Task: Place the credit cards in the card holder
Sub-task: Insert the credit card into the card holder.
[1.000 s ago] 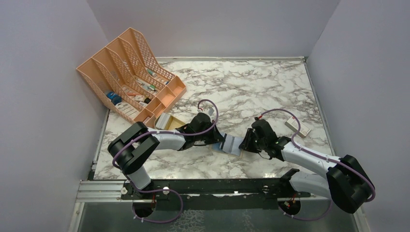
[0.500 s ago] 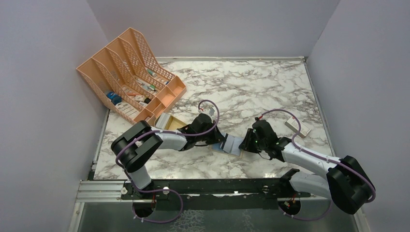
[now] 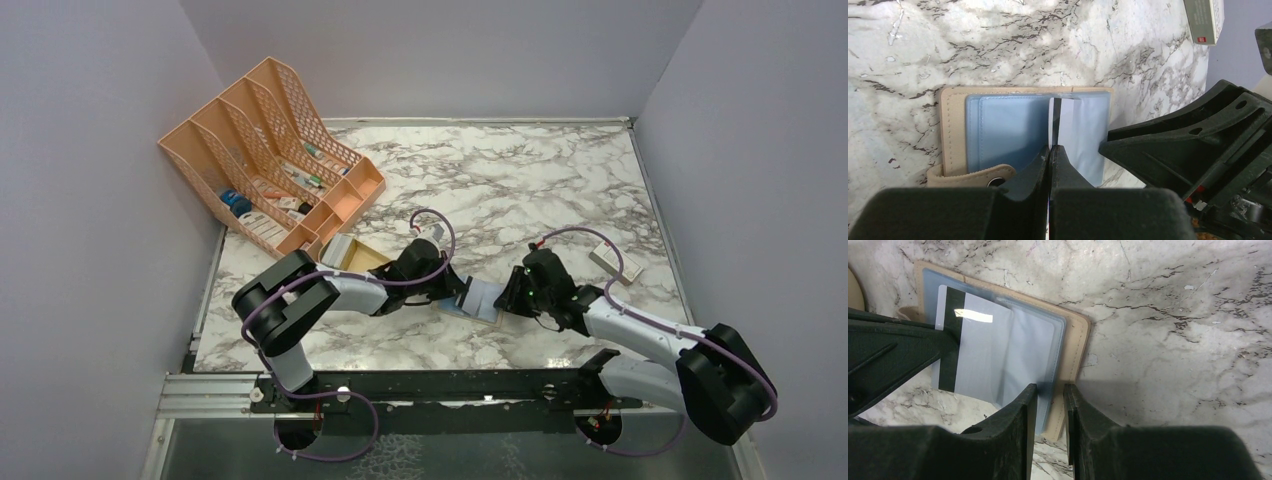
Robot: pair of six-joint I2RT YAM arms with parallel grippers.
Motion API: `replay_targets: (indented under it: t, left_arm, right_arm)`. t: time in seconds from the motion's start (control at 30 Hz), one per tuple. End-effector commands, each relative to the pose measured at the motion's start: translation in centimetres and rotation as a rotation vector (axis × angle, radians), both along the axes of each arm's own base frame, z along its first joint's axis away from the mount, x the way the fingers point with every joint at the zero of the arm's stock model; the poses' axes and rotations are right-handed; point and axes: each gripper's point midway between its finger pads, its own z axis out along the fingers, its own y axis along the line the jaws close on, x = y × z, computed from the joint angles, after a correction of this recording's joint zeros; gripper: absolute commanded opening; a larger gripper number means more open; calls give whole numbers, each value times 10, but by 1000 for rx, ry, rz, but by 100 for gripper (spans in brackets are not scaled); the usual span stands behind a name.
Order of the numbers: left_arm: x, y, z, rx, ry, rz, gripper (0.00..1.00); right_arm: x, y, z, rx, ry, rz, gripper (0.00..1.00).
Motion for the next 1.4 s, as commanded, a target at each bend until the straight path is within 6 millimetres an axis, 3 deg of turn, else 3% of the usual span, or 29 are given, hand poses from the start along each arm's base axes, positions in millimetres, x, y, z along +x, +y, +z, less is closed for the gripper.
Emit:
replay_targets:
  t: [0.0,0.57,0.6,0.8,1.37]
  left_arm:
    - [-5,21,-30,116,-5,32,0]
    - [-5,31,-36,157,-46,33,0]
    - [-4,29,-28,140,-63,32,0]
    - [-3,30,-24,135,-74,33,0]
    - [-25,3,-36,112,-13,-33,3]
  right_arm:
    - [-17,3,-10,26,65,28,26]
    - [-18,5,-9,39,64,27,26]
    - [-18,5,-9,40,64,28,26]
    - [-18,4,-8,40,60,26,26]
    - [-17,9,-7,72,67,12,25]
